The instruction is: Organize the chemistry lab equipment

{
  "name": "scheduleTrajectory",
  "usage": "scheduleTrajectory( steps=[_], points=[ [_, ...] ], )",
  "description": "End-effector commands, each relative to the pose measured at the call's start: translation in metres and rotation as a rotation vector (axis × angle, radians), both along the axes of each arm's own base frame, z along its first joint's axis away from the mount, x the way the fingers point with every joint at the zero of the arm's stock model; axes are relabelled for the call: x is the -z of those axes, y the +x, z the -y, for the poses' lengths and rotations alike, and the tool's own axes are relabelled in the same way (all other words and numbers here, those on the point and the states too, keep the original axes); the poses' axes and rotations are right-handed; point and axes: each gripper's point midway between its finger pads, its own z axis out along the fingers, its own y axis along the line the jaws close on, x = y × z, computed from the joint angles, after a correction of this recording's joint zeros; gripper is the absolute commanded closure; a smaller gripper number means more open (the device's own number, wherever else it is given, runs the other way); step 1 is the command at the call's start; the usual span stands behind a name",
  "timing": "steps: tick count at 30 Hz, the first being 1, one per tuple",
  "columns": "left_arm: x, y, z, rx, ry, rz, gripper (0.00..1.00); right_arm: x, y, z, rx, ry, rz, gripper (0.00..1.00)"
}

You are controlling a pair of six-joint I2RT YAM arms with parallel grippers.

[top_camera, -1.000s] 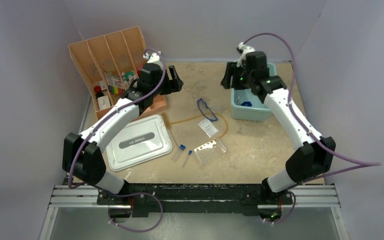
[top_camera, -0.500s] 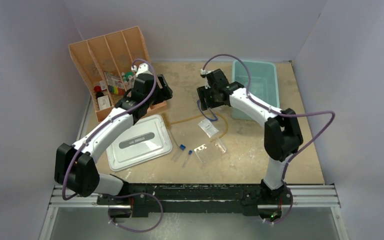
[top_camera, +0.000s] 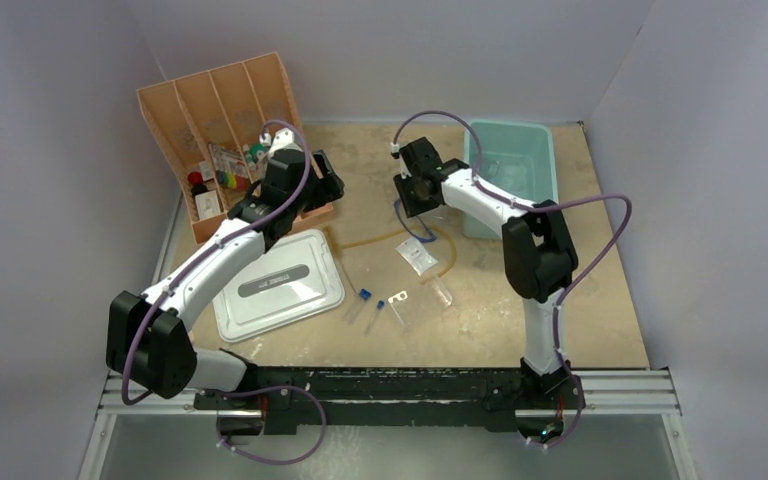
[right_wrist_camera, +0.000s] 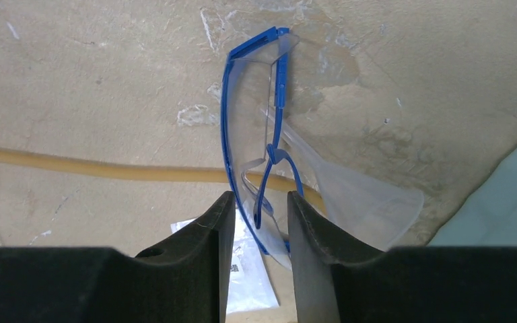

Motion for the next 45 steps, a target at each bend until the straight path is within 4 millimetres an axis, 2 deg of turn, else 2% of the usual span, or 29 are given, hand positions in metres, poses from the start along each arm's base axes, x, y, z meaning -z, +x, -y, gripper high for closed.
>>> scheduleTrajectory(
  steps=[1,7,13,16,20,30,35,40,43,45],
  points=[
    [-0.018,0.003,-0.002,-0.013,-0.021,0.057,0.3,-0.01,0.007,-0.009,-0.047,-0.001,0.021,0.65],
    [-0.015,0.003,-0.002,-0.01,-0.017,0.051,0.29,-0.001,0.008,-0.011,-0.051,-0.005,-0.007,0.8],
    [-0.013,0.001,-0.003,-0.01,-0.016,0.046,0.29,-0.007,0.008,-0.011,-0.031,0.009,0.002,0.99],
    [-0.011,0.0,-0.004,-0.012,-0.018,0.045,0.29,-0.016,0.006,-0.016,-0.028,0.042,0.006,1.0],
    [-0.01,-0.003,-0.005,-0.015,-0.026,0.044,0.29,-0.029,-0.009,-0.029,-0.037,0.141,-0.046,1.0],
    [-0.012,-0.013,-0.013,-0.044,-0.034,0.054,0.29,-0.098,-0.015,-0.047,-0.033,0.319,0.003,1.0],
    [-0.018,-0.016,-0.018,-0.062,-0.039,0.072,0.29,-0.14,-0.012,-0.045,-0.019,0.384,0.06,1.0],
    [-0.023,-0.019,-0.021,-0.068,-0.039,0.084,0.29,-0.194,-0.002,-0.024,0.016,0.394,0.175,1.0],
    [-0.023,-0.019,-0.02,-0.063,-0.04,0.08,0.29,-0.221,0.005,0.003,0.072,0.366,0.25,1.0],
    [-0.023,-0.02,-0.02,-0.061,-0.043,0.081,0.29,-0.232,0.011,0.029,0.137,0.326,0.298,1.0]
  ],
)
